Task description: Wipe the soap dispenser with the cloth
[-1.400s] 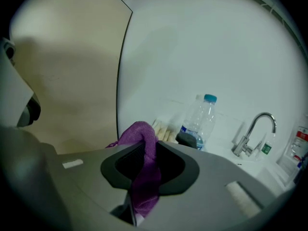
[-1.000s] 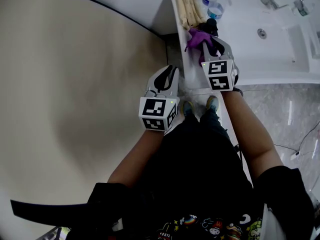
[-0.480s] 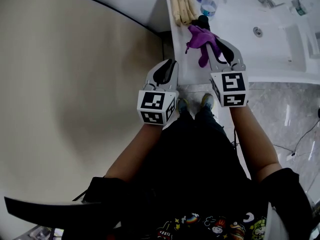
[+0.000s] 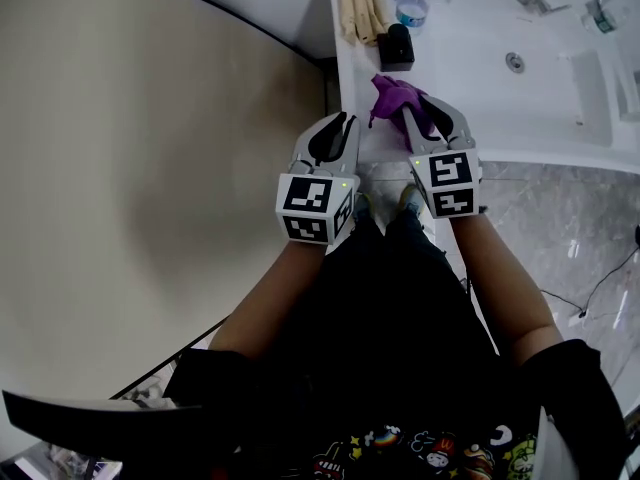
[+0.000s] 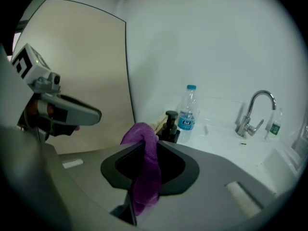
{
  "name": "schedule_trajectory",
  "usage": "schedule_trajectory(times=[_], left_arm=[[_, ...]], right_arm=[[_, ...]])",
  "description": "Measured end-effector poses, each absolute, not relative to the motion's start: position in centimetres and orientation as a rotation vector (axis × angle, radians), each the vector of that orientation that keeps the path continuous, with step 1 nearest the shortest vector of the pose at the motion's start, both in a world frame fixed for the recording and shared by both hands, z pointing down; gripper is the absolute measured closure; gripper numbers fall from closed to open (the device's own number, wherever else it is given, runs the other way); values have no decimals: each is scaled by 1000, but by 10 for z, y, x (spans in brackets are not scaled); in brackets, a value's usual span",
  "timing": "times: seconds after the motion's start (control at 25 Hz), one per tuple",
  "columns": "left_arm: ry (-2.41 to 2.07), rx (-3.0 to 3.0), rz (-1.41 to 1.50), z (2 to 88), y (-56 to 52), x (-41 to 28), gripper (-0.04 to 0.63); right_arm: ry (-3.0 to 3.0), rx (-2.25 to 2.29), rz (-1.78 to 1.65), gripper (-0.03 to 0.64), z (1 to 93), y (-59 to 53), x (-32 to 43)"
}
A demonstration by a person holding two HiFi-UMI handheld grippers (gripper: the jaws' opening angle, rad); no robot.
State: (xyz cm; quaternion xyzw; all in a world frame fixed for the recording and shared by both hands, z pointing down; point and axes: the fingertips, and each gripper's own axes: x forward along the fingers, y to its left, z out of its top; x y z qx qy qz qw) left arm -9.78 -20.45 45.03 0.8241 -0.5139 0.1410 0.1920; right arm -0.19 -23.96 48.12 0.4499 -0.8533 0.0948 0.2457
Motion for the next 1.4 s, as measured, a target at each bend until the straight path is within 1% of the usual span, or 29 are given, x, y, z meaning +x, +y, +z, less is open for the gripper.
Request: schedule_trajectory(times=[0.48,0.64,0.72,0.8,0.84,0.92,1.0,1.2,1.4], left_arm=[[-1493,2269,395,452,-188,-95,554],[-1496,2260,386,455,-183,-93,554],[-1494,2261,383,454,-182,-90,554],[-1490,2271,377,451,-184,-86,554],[-1489,2280,372,448,-185,-84,554],[-1491,2307,353,438,-190,-78,554],[-1507,2353,318,421,-197,-73,554],[-1576,2509,176,360,-215,-62,554],[-1578,2592,102,320,-219,-55,554]], right_arm=[[-2243,837,304,511,551,-201,-20],[-2264,837,313,463,548,-196,-21],[-2296,845,326,420,538,-193,-22],[-2340,885,329,413,518,-192,-19],[-2368,923,321,431,504,-194,-16],[-2433,1031,290,520,468,-201,-6],[-2506,1146,245,577,428,-211,4],[-2640,1339,97,591,343,-228,21],[-2657,1410,39,592,311,-223,29]])
